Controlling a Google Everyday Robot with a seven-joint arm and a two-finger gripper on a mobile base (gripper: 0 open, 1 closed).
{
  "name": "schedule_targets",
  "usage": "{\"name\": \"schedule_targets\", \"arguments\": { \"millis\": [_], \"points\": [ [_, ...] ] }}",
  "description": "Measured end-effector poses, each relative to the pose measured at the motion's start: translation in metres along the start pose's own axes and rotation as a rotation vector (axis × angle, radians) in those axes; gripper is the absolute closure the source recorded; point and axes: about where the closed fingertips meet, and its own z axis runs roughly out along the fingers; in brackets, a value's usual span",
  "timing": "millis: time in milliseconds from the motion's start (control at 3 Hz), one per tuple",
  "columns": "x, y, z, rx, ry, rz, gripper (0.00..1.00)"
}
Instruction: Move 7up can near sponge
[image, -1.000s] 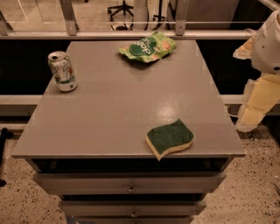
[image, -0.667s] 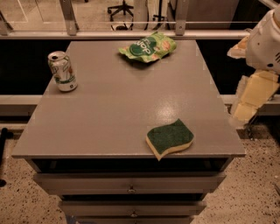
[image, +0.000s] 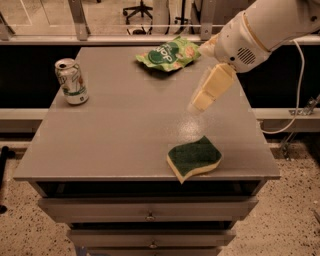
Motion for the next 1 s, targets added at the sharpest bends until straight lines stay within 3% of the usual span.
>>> {"name": "schedule_targets", "arguments": {
  "millis": [333,667,1000],
  "points": [
    [0.000,0.000,0.000,0.000,0.000,0.000,0.00],
    [-0.019,0.000,0.011,-0.024,-0.043,-0.031,0.00],
    [-0.056,0.005,0.052,-0.085,-0.154,-0.038,0.00]
  ]
}}
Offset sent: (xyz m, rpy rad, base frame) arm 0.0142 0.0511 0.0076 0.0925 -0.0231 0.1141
